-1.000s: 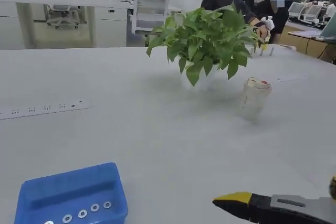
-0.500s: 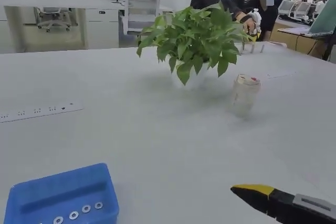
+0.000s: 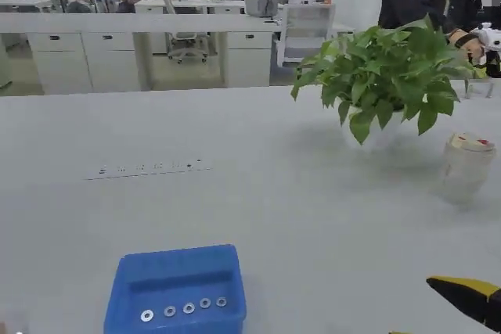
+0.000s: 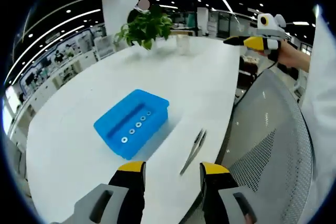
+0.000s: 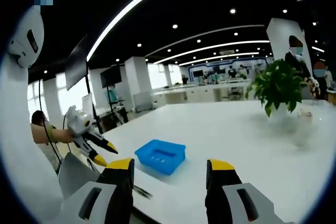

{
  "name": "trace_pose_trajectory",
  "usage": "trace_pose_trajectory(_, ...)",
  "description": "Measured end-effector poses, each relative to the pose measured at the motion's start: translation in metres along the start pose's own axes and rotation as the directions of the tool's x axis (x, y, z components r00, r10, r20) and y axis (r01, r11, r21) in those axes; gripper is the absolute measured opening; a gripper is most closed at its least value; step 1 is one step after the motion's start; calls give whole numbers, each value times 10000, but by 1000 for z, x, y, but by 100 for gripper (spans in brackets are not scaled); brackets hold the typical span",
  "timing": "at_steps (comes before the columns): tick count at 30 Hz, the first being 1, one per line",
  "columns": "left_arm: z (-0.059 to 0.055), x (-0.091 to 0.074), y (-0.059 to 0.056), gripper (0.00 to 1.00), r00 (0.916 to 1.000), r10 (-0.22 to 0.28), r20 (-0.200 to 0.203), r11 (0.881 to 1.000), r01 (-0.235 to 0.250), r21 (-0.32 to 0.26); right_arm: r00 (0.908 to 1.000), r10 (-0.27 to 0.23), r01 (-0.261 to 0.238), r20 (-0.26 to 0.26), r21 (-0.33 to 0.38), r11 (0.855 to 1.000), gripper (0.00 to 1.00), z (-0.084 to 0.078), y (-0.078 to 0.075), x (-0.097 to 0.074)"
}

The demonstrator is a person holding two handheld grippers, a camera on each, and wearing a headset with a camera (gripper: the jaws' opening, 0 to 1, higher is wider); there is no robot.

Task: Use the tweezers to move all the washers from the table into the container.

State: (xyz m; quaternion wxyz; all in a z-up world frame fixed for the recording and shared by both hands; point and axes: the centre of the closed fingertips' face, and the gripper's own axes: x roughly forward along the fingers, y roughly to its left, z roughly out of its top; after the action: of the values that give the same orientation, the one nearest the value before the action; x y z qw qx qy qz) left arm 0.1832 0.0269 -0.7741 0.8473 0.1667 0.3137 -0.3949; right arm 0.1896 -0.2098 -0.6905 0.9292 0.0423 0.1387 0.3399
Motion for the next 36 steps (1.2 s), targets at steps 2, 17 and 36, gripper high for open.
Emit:
trace_pose_trajectory(2,3,-10,7,44,9970,624,465,9964,-595,-604,9999,121,-121,-6,38,9999,55,2,-3,3)
trace_pose_trajectory(17,45,-121,46,72,7393,5366,4068,8302,-3761,-4115,9975,-59,118,708,-831,9965,84,35,-20,35)
trace_pose_trajectory(36,51,-144,65,99,5669,6365,5230,7556,-3221,-5704,9841,-652,800,1650,-845,9932,99,46,-15,24)
